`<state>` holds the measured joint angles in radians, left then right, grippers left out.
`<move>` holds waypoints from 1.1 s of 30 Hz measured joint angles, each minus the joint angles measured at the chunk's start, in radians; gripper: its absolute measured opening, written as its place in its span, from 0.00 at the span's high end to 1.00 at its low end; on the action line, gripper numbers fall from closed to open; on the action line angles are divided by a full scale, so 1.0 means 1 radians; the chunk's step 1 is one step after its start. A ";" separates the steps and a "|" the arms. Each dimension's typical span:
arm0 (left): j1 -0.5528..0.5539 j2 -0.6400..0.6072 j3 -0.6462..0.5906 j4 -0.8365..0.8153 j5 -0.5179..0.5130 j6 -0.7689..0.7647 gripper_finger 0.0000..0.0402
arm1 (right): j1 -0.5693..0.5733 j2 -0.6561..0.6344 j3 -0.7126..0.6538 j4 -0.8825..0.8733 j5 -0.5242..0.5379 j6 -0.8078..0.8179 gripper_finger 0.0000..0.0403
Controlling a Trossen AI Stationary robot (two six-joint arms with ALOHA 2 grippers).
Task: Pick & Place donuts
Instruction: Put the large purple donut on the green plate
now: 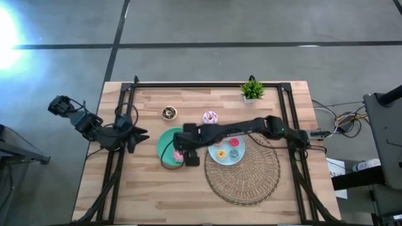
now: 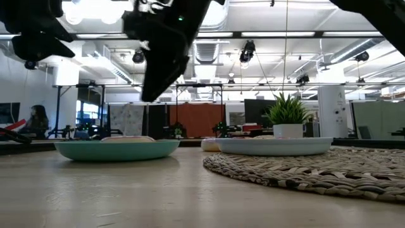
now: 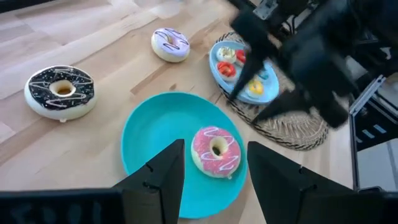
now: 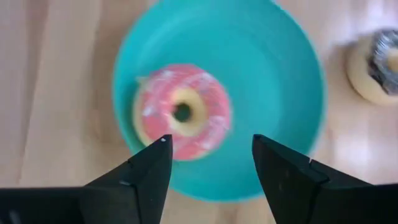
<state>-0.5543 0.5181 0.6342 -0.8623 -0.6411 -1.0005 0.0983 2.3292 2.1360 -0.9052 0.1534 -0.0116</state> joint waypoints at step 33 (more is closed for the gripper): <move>0.000 0.096 -0.001 0.034 -0.058 -0.055 0.63 | -0.223 -0.445 -0.677 0.271 -0.019 0.034 0.51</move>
<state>-0.5545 0.6136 0.6334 -0.8280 -0.6987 -1.0553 -0.1245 1.8846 1.4587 -0.6340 0.1341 0.0228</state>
